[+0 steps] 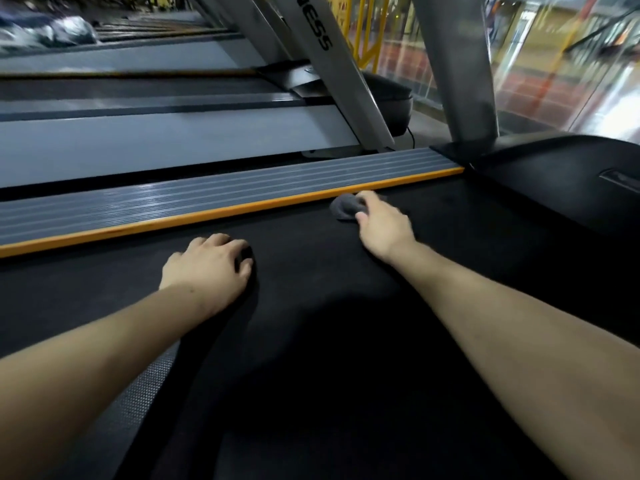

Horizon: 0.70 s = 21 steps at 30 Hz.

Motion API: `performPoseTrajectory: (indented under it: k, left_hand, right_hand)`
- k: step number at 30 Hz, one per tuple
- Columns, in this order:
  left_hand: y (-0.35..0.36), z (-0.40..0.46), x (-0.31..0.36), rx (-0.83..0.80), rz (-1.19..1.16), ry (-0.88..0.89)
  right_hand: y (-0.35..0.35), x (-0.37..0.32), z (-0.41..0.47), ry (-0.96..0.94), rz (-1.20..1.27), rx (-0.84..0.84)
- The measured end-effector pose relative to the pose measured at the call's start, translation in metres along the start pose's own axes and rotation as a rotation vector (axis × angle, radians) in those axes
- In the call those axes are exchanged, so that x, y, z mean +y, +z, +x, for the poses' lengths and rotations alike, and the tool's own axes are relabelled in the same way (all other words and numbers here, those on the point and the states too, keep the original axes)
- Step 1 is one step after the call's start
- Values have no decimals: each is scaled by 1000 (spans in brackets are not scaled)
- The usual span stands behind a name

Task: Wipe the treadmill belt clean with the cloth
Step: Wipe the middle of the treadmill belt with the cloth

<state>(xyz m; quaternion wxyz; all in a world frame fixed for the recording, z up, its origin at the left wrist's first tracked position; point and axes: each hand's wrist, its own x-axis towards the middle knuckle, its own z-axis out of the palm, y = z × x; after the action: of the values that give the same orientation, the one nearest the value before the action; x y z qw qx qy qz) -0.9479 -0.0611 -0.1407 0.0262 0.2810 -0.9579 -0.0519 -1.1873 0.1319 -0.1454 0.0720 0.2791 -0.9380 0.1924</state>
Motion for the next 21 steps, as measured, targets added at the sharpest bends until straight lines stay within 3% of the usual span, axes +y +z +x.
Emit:
performPoseTrajectory:
  k: [4,7,12,15,18,21]
  left_hand:
    - [11,-21,-12,148,-75,-18]
    - [19,-23,-14,218,-106,-37]
    - [24,-19,-16,261,-101,-21]
    - [27,-16,-17,271,-97,-9]
    - [26,-16,-19,261,-103,-45]
    - [28,-17,-22,267,-124,-65]
  right_hand:
    - [35,-97,-28,-328,66,-92]
    - [29,-87,-18,-422,63,-182]
    - [-5,11,13,-14,-94,-13]
    - [3,-11,15,122,-43,65]
    - [36,-81,-9,-62,17,88]
    - [48,-124,-30,-319,44,-6]
